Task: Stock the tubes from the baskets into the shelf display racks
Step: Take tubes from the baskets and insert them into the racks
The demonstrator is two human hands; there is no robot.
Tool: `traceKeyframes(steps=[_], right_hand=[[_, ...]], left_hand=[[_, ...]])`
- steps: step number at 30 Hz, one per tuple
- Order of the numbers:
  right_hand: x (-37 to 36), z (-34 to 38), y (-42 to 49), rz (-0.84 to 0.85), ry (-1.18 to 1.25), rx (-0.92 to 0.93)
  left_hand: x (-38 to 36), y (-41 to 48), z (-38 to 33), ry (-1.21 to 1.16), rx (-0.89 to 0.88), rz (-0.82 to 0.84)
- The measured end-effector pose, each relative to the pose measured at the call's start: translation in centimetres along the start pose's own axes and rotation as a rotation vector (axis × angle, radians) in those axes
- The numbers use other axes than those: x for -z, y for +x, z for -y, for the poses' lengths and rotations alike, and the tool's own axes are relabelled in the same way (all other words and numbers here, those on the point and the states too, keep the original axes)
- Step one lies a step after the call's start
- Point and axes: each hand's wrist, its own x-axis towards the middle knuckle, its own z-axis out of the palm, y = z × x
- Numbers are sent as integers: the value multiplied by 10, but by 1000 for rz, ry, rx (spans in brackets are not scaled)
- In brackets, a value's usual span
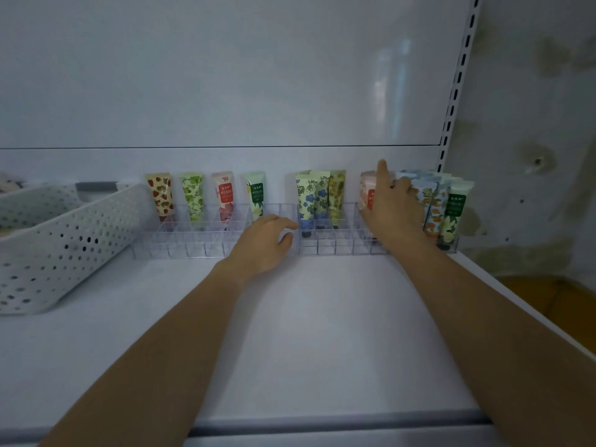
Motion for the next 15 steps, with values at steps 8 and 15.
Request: traceKeyframes(steps=[8, 15], right_hand=[[-7, 27, -7, -160, 220, 363], [-21, 93, -35, 73, 208, 732]], left_hand=[[25, 9, -13, -17, 13, -212], [125, 8, 46, 197, -33, -248]])
